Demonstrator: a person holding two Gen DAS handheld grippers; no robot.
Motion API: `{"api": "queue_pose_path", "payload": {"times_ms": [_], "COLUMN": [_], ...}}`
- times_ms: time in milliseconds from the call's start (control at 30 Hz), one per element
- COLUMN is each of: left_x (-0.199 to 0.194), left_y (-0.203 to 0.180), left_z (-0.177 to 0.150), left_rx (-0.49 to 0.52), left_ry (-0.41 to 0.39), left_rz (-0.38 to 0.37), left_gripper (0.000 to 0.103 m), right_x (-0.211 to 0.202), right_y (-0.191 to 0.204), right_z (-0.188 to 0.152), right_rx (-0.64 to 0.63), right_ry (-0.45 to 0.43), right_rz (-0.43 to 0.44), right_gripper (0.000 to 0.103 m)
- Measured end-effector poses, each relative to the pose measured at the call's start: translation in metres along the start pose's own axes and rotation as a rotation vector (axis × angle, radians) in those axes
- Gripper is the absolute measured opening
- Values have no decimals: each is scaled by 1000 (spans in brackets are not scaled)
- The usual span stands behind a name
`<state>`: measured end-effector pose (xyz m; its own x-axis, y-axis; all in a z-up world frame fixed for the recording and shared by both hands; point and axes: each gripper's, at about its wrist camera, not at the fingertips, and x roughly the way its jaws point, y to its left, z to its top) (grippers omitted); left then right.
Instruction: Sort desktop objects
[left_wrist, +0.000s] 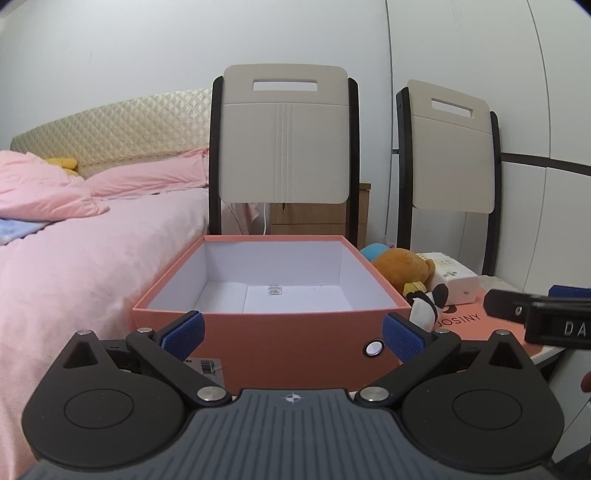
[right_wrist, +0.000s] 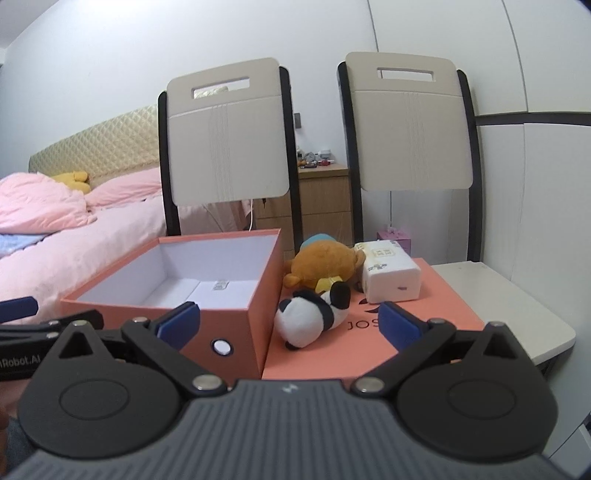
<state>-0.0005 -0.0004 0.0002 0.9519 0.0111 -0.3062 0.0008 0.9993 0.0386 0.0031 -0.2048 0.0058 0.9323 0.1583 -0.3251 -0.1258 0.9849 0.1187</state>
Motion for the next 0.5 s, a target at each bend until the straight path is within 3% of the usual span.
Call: {"api": "queue_pose_path", "payload": {"times_ms": [133, 200, 500], "left_x": [-3, 6, -2], "left_y": [-9, -1, 5], "left_z": [0, 3, -1], "left_rx": [2, -51, -46], "left_ry": [10, 45, 20], "left_rz": [-8, -20, -14], "left_gripper": [103, 103, 103], "right_x": [-1, -1, -5], "right_y": [6, 9, -5], "right_z": [-1, -1, -5], "right_rx": [-36, -54, -24], "right_ry": [9, 14, 9], "right_rz": [-16, -25, -48], "right_gripper": [103, 103, 103]}}
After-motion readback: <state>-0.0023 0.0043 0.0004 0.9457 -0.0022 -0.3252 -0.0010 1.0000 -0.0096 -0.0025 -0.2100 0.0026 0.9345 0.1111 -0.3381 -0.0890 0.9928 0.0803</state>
